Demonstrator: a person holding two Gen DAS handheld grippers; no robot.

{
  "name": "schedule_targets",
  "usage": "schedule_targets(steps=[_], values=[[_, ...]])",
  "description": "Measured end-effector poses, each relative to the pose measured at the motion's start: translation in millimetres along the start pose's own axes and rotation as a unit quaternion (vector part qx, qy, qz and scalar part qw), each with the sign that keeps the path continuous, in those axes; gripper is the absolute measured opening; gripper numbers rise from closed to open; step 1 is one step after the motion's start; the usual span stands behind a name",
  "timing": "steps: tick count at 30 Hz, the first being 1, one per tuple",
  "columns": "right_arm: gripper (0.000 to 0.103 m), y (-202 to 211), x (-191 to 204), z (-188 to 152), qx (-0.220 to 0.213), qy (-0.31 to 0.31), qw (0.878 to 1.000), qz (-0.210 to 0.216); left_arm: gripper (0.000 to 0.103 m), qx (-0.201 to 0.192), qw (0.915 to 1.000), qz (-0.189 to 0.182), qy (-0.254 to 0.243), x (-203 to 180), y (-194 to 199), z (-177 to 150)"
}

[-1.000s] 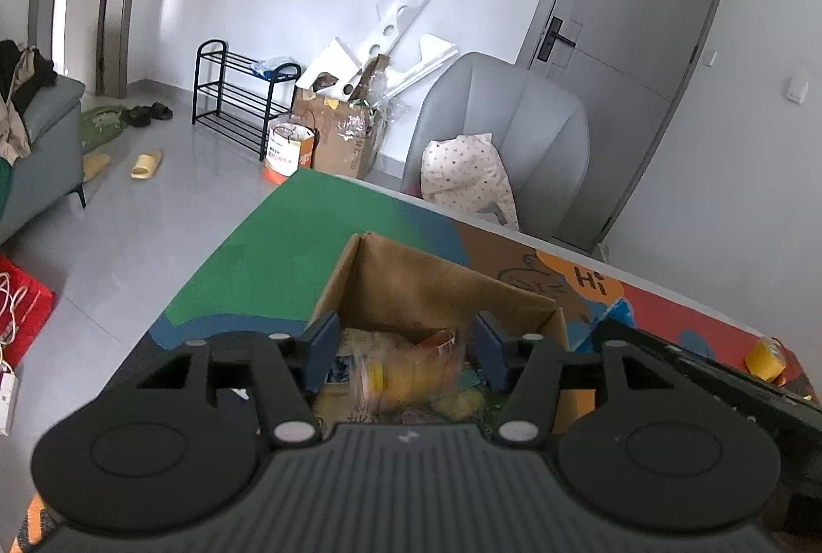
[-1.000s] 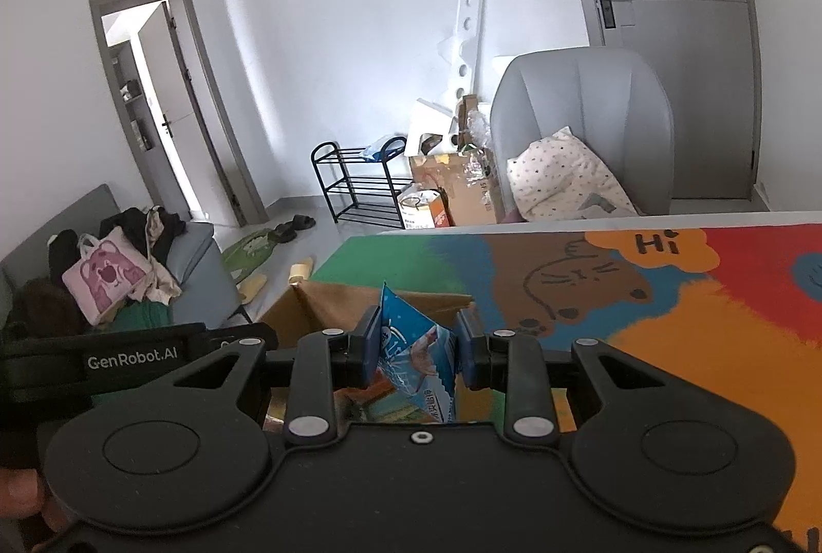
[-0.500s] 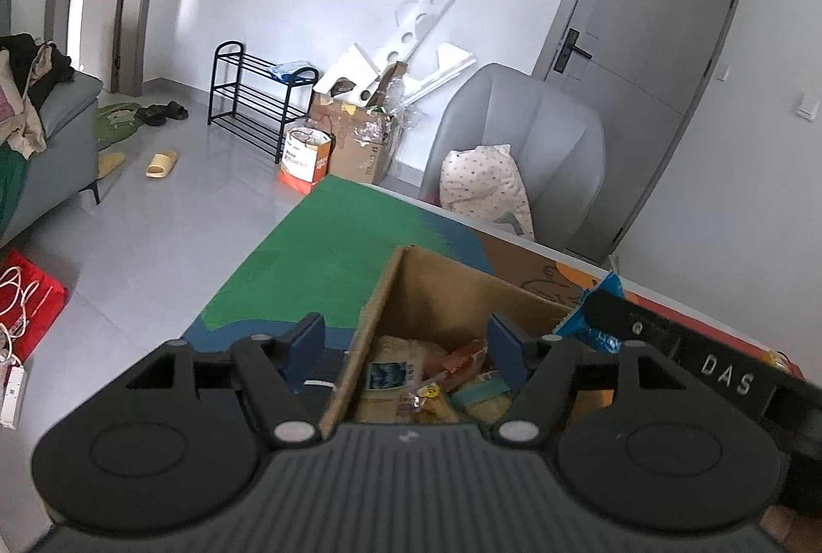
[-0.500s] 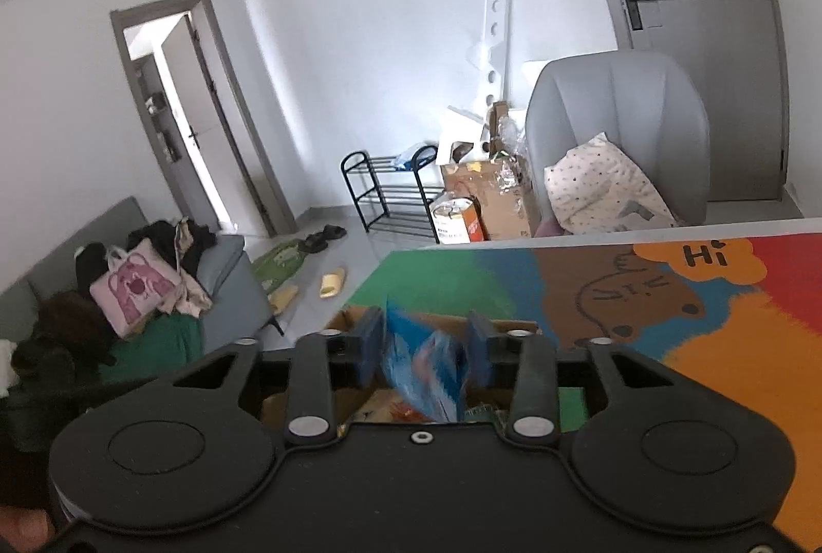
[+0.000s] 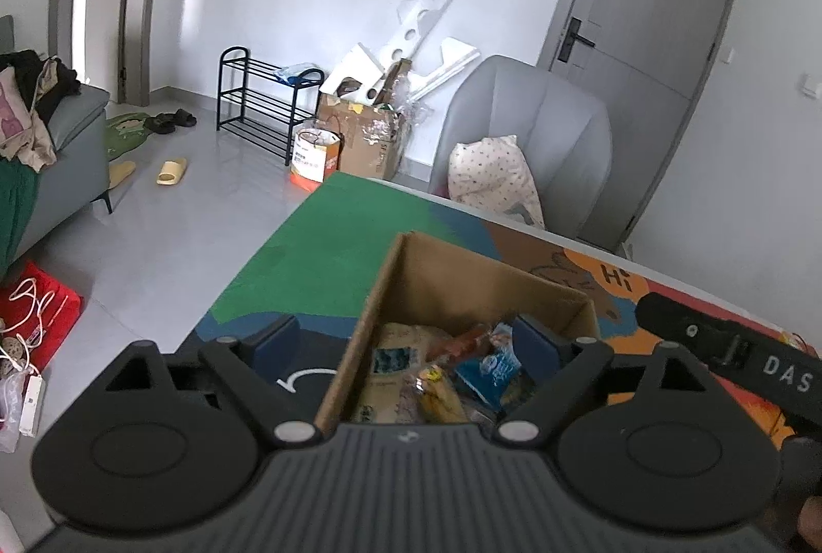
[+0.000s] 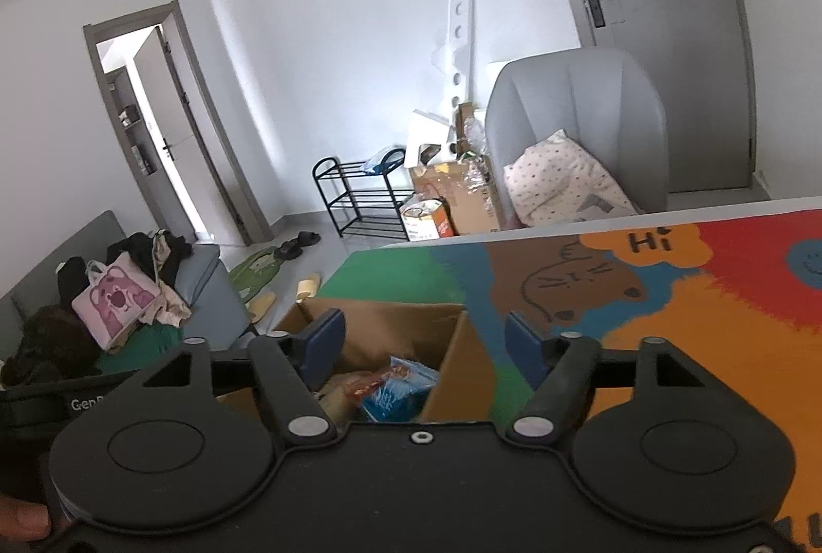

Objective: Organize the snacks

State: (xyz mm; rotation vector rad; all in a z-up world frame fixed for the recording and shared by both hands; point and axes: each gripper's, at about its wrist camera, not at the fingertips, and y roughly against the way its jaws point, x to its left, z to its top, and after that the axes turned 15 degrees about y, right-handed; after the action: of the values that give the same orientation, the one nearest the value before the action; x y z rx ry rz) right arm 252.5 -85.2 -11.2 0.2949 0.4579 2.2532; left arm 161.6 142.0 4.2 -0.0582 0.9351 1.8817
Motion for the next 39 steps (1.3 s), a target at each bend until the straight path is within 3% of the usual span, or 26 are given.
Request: schedule_targets(steps=[15,26,39], values=[[0.103,47.8,-30.5,-7.7,-0.01,-0.02,0.999,-0.04,0.096,0.011,0.998,-0.032,-0.054,-41.6,19.2,-20.5],[0.103,84.7,-45.4,-20.4,-0.005,-0.036,0.997,-0.065,0.101,0.001,0.9956,-0.029,-0.088,-65.9,38.9,-39.4],[0.103,124.3,-54.6,-31.2,-0.002,-0.043,0.995,-0.09,0.103,0.001,0.9925,-0.054,-0.11,-77.6,65.1,-60.3]])
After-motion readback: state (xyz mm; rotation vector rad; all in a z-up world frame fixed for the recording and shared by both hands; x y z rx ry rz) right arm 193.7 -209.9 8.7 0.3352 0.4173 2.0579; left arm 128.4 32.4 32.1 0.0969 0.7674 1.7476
